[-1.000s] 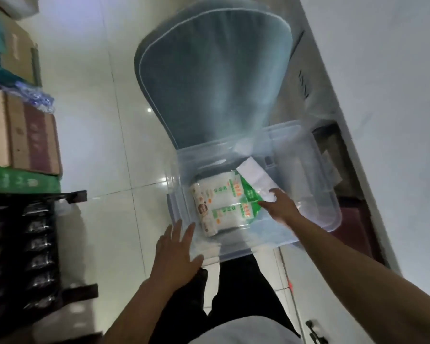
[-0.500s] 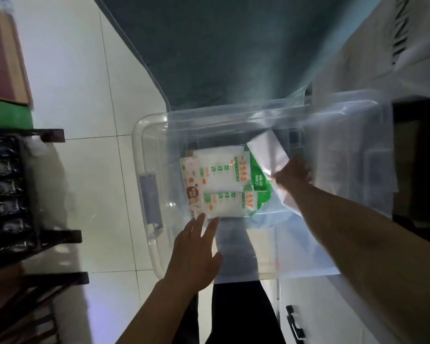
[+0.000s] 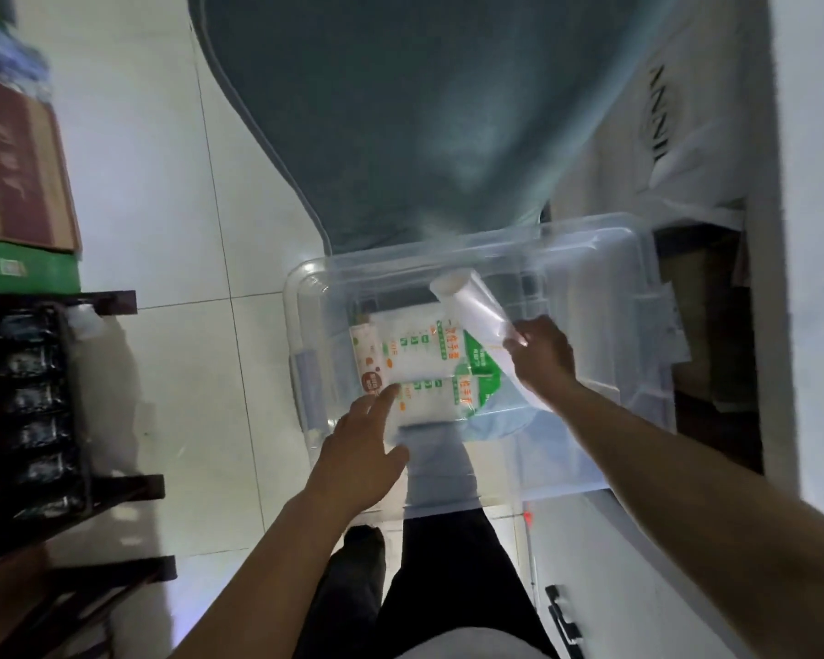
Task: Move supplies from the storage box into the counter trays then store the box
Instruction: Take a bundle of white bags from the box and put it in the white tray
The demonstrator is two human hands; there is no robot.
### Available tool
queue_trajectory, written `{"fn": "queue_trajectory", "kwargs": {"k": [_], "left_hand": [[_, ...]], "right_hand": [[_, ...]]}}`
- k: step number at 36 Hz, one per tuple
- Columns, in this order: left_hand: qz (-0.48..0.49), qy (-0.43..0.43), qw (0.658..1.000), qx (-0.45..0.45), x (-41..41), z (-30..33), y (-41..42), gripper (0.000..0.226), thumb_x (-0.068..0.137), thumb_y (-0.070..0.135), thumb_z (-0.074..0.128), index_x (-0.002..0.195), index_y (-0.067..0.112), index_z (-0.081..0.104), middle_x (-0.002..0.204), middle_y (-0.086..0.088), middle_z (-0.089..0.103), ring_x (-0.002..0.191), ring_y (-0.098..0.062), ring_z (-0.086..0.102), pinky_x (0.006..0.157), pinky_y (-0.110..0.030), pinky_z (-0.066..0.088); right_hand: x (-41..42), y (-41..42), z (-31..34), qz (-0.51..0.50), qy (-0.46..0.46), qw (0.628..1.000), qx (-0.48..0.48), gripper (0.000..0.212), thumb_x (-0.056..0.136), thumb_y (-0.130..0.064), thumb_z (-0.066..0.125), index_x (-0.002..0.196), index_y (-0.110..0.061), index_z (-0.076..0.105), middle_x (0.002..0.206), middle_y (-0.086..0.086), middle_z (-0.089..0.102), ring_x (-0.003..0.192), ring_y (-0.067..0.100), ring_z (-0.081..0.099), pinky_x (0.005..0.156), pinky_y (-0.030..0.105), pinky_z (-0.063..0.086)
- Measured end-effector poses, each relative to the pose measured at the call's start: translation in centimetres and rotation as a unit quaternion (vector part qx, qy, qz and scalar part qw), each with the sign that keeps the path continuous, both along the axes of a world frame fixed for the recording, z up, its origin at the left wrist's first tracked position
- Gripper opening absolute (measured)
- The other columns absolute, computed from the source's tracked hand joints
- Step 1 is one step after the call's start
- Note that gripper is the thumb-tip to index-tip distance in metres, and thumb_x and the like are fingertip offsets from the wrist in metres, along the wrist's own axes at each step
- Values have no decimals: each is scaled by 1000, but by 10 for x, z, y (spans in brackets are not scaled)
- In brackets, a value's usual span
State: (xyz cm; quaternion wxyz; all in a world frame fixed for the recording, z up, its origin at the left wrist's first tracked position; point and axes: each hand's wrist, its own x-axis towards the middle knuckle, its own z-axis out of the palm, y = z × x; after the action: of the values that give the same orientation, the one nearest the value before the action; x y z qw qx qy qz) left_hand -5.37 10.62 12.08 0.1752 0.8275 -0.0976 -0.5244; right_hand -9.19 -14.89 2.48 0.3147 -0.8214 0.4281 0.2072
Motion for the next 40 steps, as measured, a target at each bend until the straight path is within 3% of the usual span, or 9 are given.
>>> {"fn": "queue_trajectory", "kwargs": {"k": [5,8,11,14,18,23,29,35,40], "left_hand": [[97,11,992,-85,13,35,2,84,86,29,71,152,38,19,154,2,35,136,-16,40,108,-30,35],[130,32,980,-149,19,58,5,90,78,30,81,150,38,27,147,3,41,129,-14,47,106,-28,39],[118,58,971,-198,24,84,14,89,73,34,84,145,43,34,144,9,43,128,-11,46,104,-31,43],[87,95,958,-257,25,114,27,70,76,28,83,134,45,48,132,12,57,119,-11,57,90,-25,52],[92,150,934,-312,16,152,52,58,79,9,78,128,34,58,117,2,70,101,-12,69,85,-28,59],[52,185,916,-352,-3,175,71,61,79,-4,75,131,24,59,113,-3,73,93,-11,71,86,-31,59],[-20,237,894,-379,-34,202,64,56,81,-7,70,121,31,63,114,-1,73,102,-21,70,87,-37,58],[-117,295,868,-383,-80,236,34,58,77,1,73,120,39,65,116,-5,73,107,-28,69,92,-45,55],[-153,294,865,-377,-126,257,-4,63,73,10,74,128,36,59,117,-3,73,105,-26,70,82,-39,56]], "right_hand": [[-5,16,86,-128,-110,977,134,27,85,-21,72,107,-4,70,102,6,67,84,20,63,67,24,41],[-15,31,146,-213,-180,932,231,7,83,-14,74,90,-13,75,90,3,73,80,21,67,72,30,47],[-28,51,201,-272,-249,879,301,15,82,-6,71,95,-11,76,96,8,77,89,27,72,75,36,57],[-43,76,249,-327,-302,829,339,17,85,-1,66,100,-5,72,102,13,75,90,28,70,81,39,58],[-73,116,295,-376,-361,789,325,25,82,-7,67,107,-3,71,109,16,73,99,35,68,92,48,55],[-121,169,326,-355,-445,740,359,43,82,-9,65,125,-9,62,115,13,68,101,32,65,79,48,58],[-178,215,341,-347,-463,764,287,75,80,17,61,139,-24,45,119,25,65,104,41,67,78,53,58],[-242,226,364,-404,-514,729,206,77,78,19,62,132,-35,52,119,26,63,105,40,66,80,57,57],[-297,223,373,-430,-528,714,162,89,81,15,63,140,-46,38,119,24,65,107,42,65,84,64,53]]}}
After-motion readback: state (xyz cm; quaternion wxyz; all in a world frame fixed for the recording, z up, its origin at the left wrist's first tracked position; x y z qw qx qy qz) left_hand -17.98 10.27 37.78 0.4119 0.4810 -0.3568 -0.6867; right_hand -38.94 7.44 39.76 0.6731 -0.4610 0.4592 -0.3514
